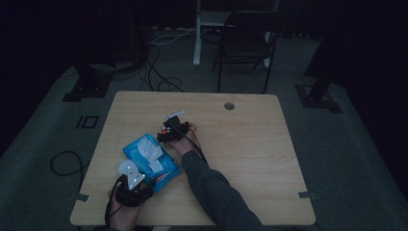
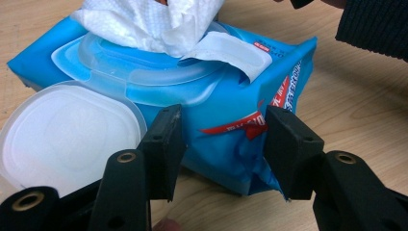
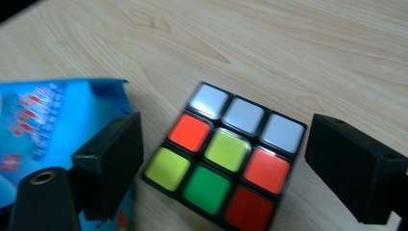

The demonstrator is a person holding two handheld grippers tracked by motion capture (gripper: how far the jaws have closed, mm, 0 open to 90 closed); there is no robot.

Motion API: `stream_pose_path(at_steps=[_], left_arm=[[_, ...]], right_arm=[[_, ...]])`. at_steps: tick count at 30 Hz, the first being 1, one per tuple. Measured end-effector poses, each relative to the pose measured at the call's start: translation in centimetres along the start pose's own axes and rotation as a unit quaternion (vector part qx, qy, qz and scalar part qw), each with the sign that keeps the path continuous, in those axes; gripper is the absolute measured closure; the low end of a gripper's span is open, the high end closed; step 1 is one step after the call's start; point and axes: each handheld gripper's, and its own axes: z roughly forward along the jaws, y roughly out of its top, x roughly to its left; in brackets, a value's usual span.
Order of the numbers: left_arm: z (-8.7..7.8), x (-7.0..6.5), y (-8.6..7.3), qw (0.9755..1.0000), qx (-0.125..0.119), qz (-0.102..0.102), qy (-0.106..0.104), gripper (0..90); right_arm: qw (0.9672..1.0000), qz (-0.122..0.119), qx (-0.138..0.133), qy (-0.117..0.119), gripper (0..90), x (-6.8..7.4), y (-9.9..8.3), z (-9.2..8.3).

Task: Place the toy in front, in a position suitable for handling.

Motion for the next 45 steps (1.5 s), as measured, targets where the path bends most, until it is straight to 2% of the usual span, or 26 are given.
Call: stream_pose_path(at_steps=[1,3,4,7,8,11,13,16,24,27,29,31,32,37,39,45], left_arm=[[0.0,0.2,-0.1,1.0000,0.000,-0.003,0.000,50.4],[-0.1,0.4,-0.2,1.0000,0.000,-0.008,0.004,50.4],[-0.2,0.8,-0.3,0.9999,0.001,-0.011,0.013,50.4],[-0.3,1.4,-0.5,0.9996,0.003,-0.017,0.023,50.8],[-0.4,2.0,-0.6,0.9992,0.002,-0.027,0.030,50.8],[-0.4,2.6,-0.8,0.9987,0.003,-0.035,0.035,50.9],[-0.3,2.7,-0.9,0.9987,0.003,-0.037,0.035,51.0],[-0.1,3.0,-0.9,0.9988,0.002,-0.040,0.028,50.8],[0.0,3.4,-0.9,0.9989,0.002,-0.041,0.020,50.1],[0.0,3.6,-0.9,0.9988,0.004,-0.041,0.027,50.8],[0.1,3.9,-0.9,0.9984,0.003,-0.046,0.033,51.1],[0.2,4.4,-0.8,0.9981,0.005,-0.047,0.040,51.2],[0.3,5.0,-0.7,0.9977,0.007,-0.049,0.046,51.7],[0.7,5.9,-0.5,0.9970,0.009,-0.055,0.053,52.4],[0.9,6.3,-0.4,0.9967,0.008,-0.056,0.057,53.4],[1.6,7.7,0.0,0.9962,0.010,-0.054,0.067,55.7]], right_arm=[[1.0000,-0.005,0.004,-0.003,14.4,-0.1,0.0,0.0],[0.9999,-0.006,0.010,0.008,17.3,-0.6,-0.2,-0.2],[0.9999,-0.005,0.012,0.010,18.7,-0.7,-0.3,-0.2],[0.9996,-0.011,0.022,0.016,21.9,-0.7,-0.4,-0.1],[0.9995,-0.018,0.025,0.012,22.2,-0.6,-0.5,0.1],[0.9991,-0.021,0.037,0.008,23.9,-0.5,-0.6,0.7],[0.9989,-0.013,0.042,0.014,25.2,-0.7,-0.8,1.1],[0.9992,-0.016,0.037,0.009,32.5,-0.7,-0.9,1.1],[0.9996,-0.004,0.024,0.016,33.9,-1.5,-1.2,0.5],[0.9995,-0.007,0.025,0.015,33.9,-1.7,-1.4,0.2],[0.9993,-0.025,0.024,0.013,33.9,-2.2,-1.8,-0.7],[0.9994,-0.024,0.022,0.015,33.9,-2.6,-2.0,-1.1],[0.9994,-0.027,0.019,0.014,33.9,-3.3,-2.4,-2.1],[0.9992,-0.035,0.014,0.010,33.9,-4.4,-3.3,-3.9],[0.9990,-0.043,0.008,0.007,33.9,-5.1,-4.2,-5.3],[0.9983,-0.058,0.009,0.001,33.9,-6.4,-6.0,-7.6]])
